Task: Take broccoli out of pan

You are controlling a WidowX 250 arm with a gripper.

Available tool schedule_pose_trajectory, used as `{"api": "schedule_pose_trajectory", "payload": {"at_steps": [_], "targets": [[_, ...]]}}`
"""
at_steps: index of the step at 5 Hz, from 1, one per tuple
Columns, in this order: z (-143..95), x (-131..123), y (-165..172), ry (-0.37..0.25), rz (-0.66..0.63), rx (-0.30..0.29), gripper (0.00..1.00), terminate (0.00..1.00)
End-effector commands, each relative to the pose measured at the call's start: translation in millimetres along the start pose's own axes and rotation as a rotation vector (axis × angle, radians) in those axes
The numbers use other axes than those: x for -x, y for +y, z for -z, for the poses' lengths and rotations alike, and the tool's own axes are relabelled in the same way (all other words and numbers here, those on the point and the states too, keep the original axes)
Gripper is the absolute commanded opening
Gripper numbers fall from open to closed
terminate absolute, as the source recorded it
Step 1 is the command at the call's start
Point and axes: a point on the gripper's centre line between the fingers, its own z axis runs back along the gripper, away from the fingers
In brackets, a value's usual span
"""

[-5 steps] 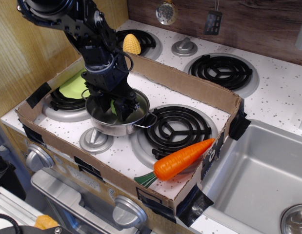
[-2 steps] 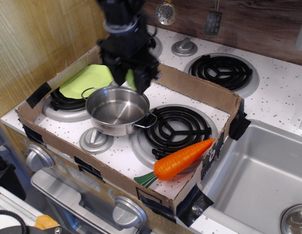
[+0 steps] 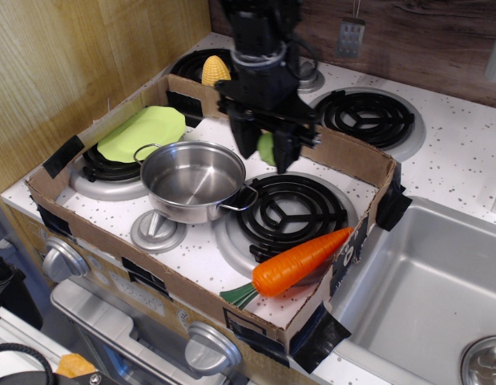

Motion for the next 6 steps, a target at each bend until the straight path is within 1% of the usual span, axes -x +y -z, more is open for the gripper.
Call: {"api": "schedule_pose_trajectory", "payload": {"at_steps": [1,3,4,5,6], "targets": [[16,-24,-1,-0.024,0.035,0.062,0.0,0.0],[30,-56,-6,-0.025,0.046,0.093,0.0,0.0],[35,-66,-8,-0.034,0.059,0.1,0.0,0.0],[36,-67,-11,-0.042,0.062,0.096,1.0,0.0],[31,-63,-15,-0.066,0.05,0.057,1.0,0.0]]}}
